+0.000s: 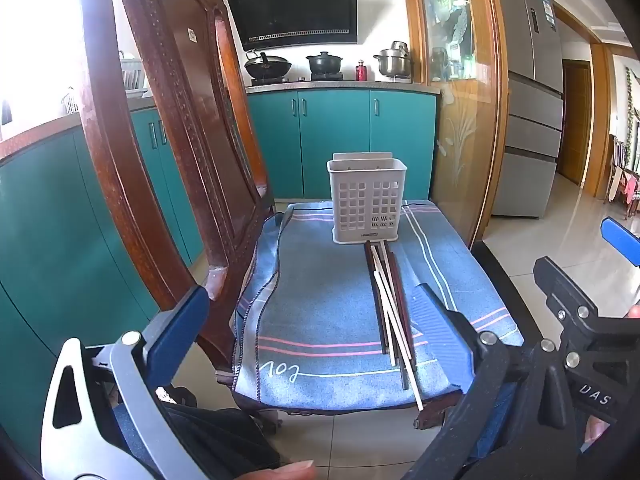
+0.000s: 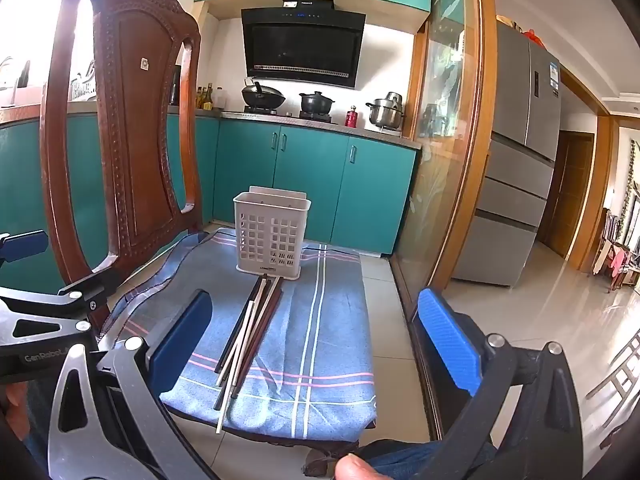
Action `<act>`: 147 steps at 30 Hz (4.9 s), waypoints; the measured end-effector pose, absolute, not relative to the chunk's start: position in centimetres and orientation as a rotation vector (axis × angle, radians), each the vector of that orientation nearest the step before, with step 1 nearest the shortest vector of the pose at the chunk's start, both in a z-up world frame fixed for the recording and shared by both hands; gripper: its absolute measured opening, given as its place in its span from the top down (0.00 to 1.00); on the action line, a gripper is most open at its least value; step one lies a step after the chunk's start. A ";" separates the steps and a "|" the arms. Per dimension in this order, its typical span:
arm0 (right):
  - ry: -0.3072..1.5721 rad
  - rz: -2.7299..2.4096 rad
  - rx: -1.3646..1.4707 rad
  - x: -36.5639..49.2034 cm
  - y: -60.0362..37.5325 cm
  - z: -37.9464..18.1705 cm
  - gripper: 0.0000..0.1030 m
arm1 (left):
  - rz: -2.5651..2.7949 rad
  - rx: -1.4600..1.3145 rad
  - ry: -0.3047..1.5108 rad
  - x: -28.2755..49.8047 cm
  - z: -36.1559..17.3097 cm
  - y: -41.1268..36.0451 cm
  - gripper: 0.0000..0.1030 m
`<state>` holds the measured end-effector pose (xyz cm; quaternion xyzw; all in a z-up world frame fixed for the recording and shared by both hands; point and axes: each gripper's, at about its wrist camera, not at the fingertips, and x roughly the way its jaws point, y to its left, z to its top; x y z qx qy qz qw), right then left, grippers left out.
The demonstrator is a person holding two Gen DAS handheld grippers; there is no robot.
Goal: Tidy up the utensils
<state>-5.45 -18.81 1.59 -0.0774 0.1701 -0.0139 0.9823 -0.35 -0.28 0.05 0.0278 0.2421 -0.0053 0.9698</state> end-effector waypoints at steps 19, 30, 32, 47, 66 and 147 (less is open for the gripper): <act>0.349 -0.027 -0.150 -5.5 -19.3 1.4 0.02 | -0.014 0.063 0.494 -0.5 0.0 -0.4 0.03; 0.387 -0.155 -0.189 -3.4 -21.6 0.4 0.02 | -0.024 0.063 0.567 1.3 -2.1 -0.7 0.03; 0.418 -0.173 -0.176 -2.3 -22.8 -0.4 0.02 | -0.031 0.057 0.601 2.1 -3.1 -0.6 0.03; 0.931 0.111 0.098 19.9 -23.5 -7.9 0.28 | -0.258 0.005 0.920 14.9 -11.8 -0.9 0.03; 1.121 0.291 -0.003 26.8 -16.8 -11.4 0.74 | -0.471 0.020 1.080 22.5 -14.7 -3.9 0.87; 0.903 0.299 -0.030 22.0 -19.8 -8.5 0.93 | -0.164 -0.052 0.913 24.3 -11.8 0.1 0.93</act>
